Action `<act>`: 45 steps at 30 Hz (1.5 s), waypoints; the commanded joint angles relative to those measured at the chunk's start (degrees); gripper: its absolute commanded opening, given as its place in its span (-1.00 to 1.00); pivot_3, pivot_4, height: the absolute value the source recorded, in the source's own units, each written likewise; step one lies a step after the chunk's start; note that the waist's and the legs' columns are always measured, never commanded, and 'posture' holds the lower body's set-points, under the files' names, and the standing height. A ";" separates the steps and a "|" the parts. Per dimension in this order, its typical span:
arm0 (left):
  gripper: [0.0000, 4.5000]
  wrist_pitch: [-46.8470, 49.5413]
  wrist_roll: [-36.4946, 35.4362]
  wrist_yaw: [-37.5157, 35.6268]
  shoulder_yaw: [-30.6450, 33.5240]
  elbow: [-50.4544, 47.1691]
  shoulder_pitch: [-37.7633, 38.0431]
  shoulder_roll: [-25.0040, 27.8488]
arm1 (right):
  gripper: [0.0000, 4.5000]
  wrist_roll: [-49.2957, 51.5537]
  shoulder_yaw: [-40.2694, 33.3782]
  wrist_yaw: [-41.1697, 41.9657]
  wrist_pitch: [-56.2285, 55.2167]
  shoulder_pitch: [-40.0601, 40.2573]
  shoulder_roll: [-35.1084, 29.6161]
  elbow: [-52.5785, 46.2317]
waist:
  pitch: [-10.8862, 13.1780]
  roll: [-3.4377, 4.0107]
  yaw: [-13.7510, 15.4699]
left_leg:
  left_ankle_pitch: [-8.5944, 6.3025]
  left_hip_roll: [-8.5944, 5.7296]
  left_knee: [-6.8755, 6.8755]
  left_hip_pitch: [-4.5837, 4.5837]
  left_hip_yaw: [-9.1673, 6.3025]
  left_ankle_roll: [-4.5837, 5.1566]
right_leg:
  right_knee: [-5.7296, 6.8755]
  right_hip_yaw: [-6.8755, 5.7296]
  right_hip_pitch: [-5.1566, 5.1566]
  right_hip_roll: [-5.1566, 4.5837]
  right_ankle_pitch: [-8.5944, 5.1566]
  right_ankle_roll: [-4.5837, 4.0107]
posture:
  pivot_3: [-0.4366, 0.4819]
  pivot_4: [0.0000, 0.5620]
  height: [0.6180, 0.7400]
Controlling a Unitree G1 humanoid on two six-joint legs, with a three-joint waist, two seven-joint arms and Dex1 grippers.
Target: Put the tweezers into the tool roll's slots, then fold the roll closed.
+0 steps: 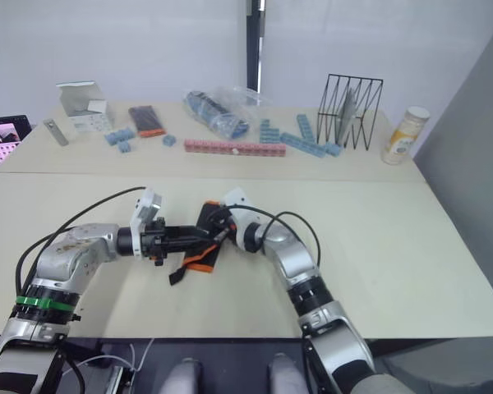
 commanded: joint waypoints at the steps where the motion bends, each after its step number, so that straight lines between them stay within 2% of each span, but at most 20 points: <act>1: -0.99 -1.74 1.35 -1.52 -0.23 2.48 -1.86 -0.57 | -1.00 -0.40 0.48 0.18 0.67 0.81 0.02 -1.12 | 0.00 0.00 -0.03 | 0.00 0.00 0.00 0.00 0.00 0.00 | 0.00 0.00 0.00 0.00 0.00 0.00 | -0.05 -0.47 -0.26; 5: -0.99 -12.96 11.70 -1.24 -6.26 8.84 -1.13 -1.20 | -1.00 -0.43 0.83 0.16 1.20 1.23 0.08 -1.94 | 0.00 0.00 0.01 | 0.00 0.00 0.00 0.00 0.00 0.00 | 0.00 0.00 0.01 0.00 0.00 0.00 | -0.05 -0.47 -0.26; 9: -0.99 -18.71 17.49 -2.00 -10.15 11.05 1.42 -0.52 | -1.00 -0.30 1.01 0.31 1.47 1.51 0.08 -3.15 | -0.02 0.05 0.05 | 0.00 0.00 0.00 0.01 0.00 0.00 | 0.00 0.00 0.03 0.00 -0.01 0.00 | -0.05 -0.47 -0.26; 15: -0.99 -21.66 19.62 -1.53 -10.22 12.31 3.68 -0.41 | -1.00 3.21 0.16 6.32 -1.49 2.02 -0.78 -6.69 | -0.03 0.08 -0.07 | 0.00 0.00 0.00 0.09 0.00 0.00 | 0.01 0.01 0.09 0.00 -0.01 0.00 | -0.05 -0.47 -0.26; 18: -0.99 -21.75 19.37 -1.57 -9.79 11.54 4.44 0.08 | -1.00 0.96 2.32 7.38 -0.74 2.29 -2.08 -4.97 | -0.04 0.09 -0.14 | 0.00 0.00 0.00 0.10 0.00 0.00 | 0.02 0.01 0.09 0.00 -0.01 0.00 | -0.05 -0.47 -0.26; 21: -0.99 -21.79 19.32 -1.54 -9.42 11.23 4.72 0.36 | -1.00 -0.55 3.96 7.49 -0.39 2.42 -2.19 -0.99 | -0.06 0.12 -0.23 | 0.00 0.00 0.00 0.13 0.01 0.01 | 0.02 0.01 0.10 0.00 -0.01 0.00 | -0.05 -0.47 -0.26; 25: -0.99 -21.31 18.74 -1.74 -8.94 9.93 4.97 0.57 | -1.00 -2.21 2.25 2.86 -1.61 0.13 -0.80 8.44 | -0.14 0.24 -0.49 | 0.00 0.01 -0.01 0.33 0.02 0.01 | 0.05 0.02 0.24 0.00 -0.01 0.00 | -0.05 -0.47 -0.26; 31: -0.99 -20.06 17.85 -2.48 -8.60 7.25 6.12 1.45 | -1.00 -2.53 -1.25 -0.65 -8.80 -7.95 0.77 26.25 | -0.17 0.32 -0.53 | -0.02 0.01 0.01 1.16 0.04 -0.01 | 0.02 0.06 0.95 0.00 -0.25 -0.44 | -0.05 -0.47 -0.26; 36: -0.99 -19.76 17.81 -2.17 -8.32 6.38 6.91 1.71 | -1.00 -2.53 -4.24 -2.46 -14.51 -14.90 1.53 38.33 | -0.18 0.34 -0.43 | -0.01 0.01 0.02 1.17 0.04 0.00 | 0.01 0.09 0.95 0.00 -0.26 -0.45 | -0.05 -0.47 -0.26; 41: -0.99 -19.34 17.93 -1.06 -7.50 5.66 7.50 1.90 | -1.00 -3.12 -5.58 -1.41 -18.28 -17.86 2.50 43.72 | -0.20 0.40 -0.45 | -0.02 0.00 0.00 1.14 0.04 0.01 | 0.02 0.09 0.93 0.00 -0.25 -0.45 | -0.05 -0.47 -0.26; 45: -0.99 -19.13 17.99 -0.37 -6.53 6.05 7.18 1.88 | -1.00 -2.29 -6.29 2.30 -21.38 -17.29 3.73 42.49 | -0.19 0.44 -0.56 | -0.03 0.00 -0.02 1.14 0.04 0.03 | 0.03 0.09 0.91 0.00 -0.25 -0.45 | -0.05 -0.47 -0.26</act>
